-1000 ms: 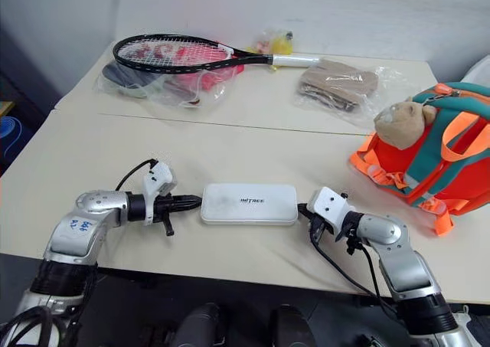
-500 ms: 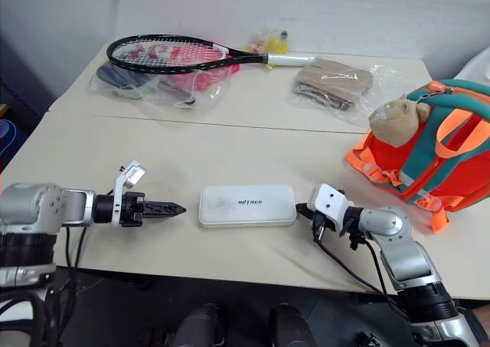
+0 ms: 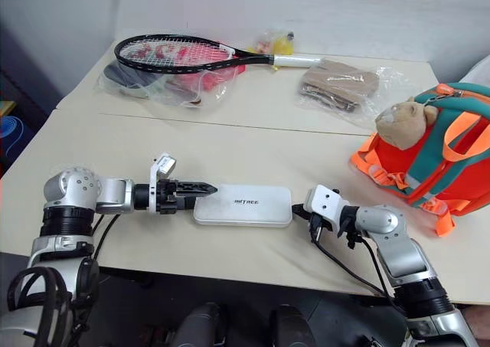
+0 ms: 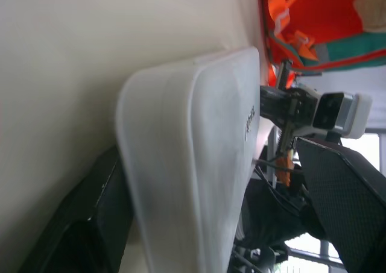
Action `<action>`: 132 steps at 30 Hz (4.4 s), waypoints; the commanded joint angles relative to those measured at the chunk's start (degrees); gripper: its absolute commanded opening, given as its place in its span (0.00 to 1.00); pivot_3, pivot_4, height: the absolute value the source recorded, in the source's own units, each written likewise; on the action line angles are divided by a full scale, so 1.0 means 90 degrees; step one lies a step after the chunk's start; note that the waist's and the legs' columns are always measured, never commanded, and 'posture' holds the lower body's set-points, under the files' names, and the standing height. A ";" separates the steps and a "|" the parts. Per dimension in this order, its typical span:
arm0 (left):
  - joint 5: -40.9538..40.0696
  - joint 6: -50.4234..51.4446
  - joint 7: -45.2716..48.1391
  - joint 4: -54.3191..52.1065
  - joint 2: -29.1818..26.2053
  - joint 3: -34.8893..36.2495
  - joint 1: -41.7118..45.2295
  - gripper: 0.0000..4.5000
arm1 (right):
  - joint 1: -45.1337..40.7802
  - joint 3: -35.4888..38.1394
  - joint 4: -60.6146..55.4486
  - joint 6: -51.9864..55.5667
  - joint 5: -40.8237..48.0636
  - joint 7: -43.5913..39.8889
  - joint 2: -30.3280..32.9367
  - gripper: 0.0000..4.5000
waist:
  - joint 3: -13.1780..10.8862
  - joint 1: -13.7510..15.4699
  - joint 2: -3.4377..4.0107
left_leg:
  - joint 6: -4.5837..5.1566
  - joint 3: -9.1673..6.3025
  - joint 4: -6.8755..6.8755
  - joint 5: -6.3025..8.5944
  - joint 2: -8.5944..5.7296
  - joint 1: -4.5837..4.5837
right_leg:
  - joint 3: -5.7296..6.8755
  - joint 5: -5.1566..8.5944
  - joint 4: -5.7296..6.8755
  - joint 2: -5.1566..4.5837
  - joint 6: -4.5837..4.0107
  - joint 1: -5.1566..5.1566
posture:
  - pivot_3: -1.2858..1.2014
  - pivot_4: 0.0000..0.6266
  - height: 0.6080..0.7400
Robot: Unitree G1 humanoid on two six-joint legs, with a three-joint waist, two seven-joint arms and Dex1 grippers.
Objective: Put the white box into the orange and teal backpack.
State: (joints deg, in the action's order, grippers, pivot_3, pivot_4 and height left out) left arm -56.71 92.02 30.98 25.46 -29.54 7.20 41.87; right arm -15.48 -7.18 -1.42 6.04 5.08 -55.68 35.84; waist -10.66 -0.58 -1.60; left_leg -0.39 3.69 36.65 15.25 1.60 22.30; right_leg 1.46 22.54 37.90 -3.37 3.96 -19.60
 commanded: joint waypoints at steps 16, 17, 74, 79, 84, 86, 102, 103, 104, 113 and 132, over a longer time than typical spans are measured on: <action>-0.1761 -0.0299 -0.1011 -0.2085 -0.0540 0.0285 -0.0840 0.27 | 0.1557 0.1881 -0.0859 0.0231 0.1607 0.0163 0.0092 0.08 | -0.0001 -0.0075 0.0001 | -0.0003 -0.0007 -0.0001 0.0002 0.0001 0.0007 | 0.0002 0.0001 -0.0012 0.0002 0.0001 0.0003 | 0.52 0.24 1.00; -0.1528 -0.0764 -0.0709 -0.2553 -0.0643 0.0264 -0.1064 0.27 | 0.1975 0.2368 -0.1095 0.0317 0.1890 0.0285 0.0044 0.13 | -0.0002 -0.0071 0.0002 | -0.0004 -0.0007 -0.0001 0.0004 0.0001 0.0005 | 0.0002 0.0001 -0.0016 0.0003 0.0001 0.0008 | 0.52 0.24 1.00; -0.0518 -0.4935 0.0847 -0.4219 -0.0903 0.3180 -0.3588 0.27 | -0.0542 0.1566 -0.2987 0.5106 0.7118 0.0247 0.1062 0.00 | -0.0031 -0.0216 -0.0001 | 0.0057 0.0004 -0.0058 0.0034 0.0001 0.0015 | -0.0020 0.0000 -0.0052 -0.0005 0.0003 -0.0016 | 0.52 0.24 1.00; -0.1779 -0.4498 0.0636 -0.5022 -0.1370 0.3943 -0.3830 0.27 | -0.0532 0.1410 -0.2882 0.4855 0.6645 0.0120 0.0984 0.00 | -0.0032 -0.0213 -0.0003 | 0.0049 0.0002 -0.0064 0.0031 0.0003 0.0016 | -0.0019 0.0000 -0.0053 -0.0003 0.0003 -0.0020 | 0.52 0.24 1.00; -0.2499 -0.4432 0.0372 -0.5329 -0.1851 0.4063 -0.3589 0.27 | -0.0312 0.1258 -0.2952 0.4716 0.6300 0.0005 0.0921 0.00 | -0.0033 -0.0156 -0.0002 | 0.0046 -0.0001 -0.0062 0.0029 0.0002 0.0012 | -0.0017 0.0000 -0.0054 -0.0002 0.0003 -0.0012 | 0.52 0.24 1.00; -0.2727 -0.4441 0.0332 -0.5400 -0.1913 0.3824 -0.3379 0.27 | -0.0267 0.1271 -0.2899 0.4700 0.6239 0.0084 0.0861 0.00 | -0.0033 -0.0132 -0.0003 | 0.0047 0.0000 -0.0060 0.0029 0.0001 0.0011 | -0.0017 0.0000 -0.0054 -0.0003 0.0003 -0.0009 | 0.52 0.24 1.00; -0.0041 -0.5519 0.2199 -0.4774 -0.2807 0.1384 -0.2891 0.27 | -0.0294 0.1169 -0.2641 0.4458 0.5609 -0.0039 0.0709 0.00 | -0.0034 -0.0103 -0.0001 | 0.0039 0.0002 -0.0066 0.0025 0.0002 0.0009 | -0.0018 0.0001 -0.0060 0.0002 0.0000 -0.0008 | 0.52 0.24 1.00; 0.0286 -0.5701 0.2344 -0.4655 -0.2866 0.1132 -0.2738 0.27 | -0.0313 0.1158 -0.2629 0.4464 0.5601 -0.0041 0.0708 0.00 | -0.0034 -0.0093 -0.0001 | 0.0041 0.0000 -0.0065 0.0026 0.0001 0.0010 | -0.0017 0.0001 -0.0060 0.0002 0.0000 -0.0008 | 0.52 0.24 1.00; 0.0798 -0.6021 0.2518 -0.4455 -0.2890 0.0694 -0.2363 0.27 | -0.0349 0.1149 -0.2614 0.4479 0.5595 -0.0045 0.0716 0.00 | -0.0034 -0.0083 0.0000 | 0.0041 0.0000 -0.0065 0.0026 0.0000 0.0009 | -0.0017 0.0001 -0.0060 0.0001 0.0000 -0.0007 | 0.52 0.24 1.00; 0.2726 -0.6255 0.3323 -0.2660 -0.1128 -0.2100 0.1138 0.27 | -0.0692 0.0965 -0.2474 0.4525 0.5496 -0.0243 0.0714 0.00 | -0.0035 0.0028 0.0000 | 0.0029 0.0004 -0.0049 0.0017 -0.0006 0.0029 | -0.0016 0.0000 -0.0057 0.0001 0.0002 -0.0018 | 0.52 0.24 1.00; 0.3016 -0.6900 0.4637 -0.2071 -0.1154 -0.1104 0.0575 0.94 | -0.0308 0.1262 -0.2970 0.4431 0.5544 0.0632 0.0358 0.00 | -0.0036 -0.0200 0.0003 | 0.0011 0.0000 0.0026 0.0000 0.0022 0.0109 | -0.0029 -0.0003 0.0009 0.0028 0.0006 -0.0105 | 0.52 0.24 1.00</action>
State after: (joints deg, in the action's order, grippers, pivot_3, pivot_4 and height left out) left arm -27.50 27.97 68.47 9.19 -35.99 -6.07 48.22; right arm -18.50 2.43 -26.51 47.04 54.40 -50.57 39.49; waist -10.98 -2.38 -1.57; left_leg -0.31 3.68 36.86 15.24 1.82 23.28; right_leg 1.20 22.52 37.99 -3.09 4.02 -20.56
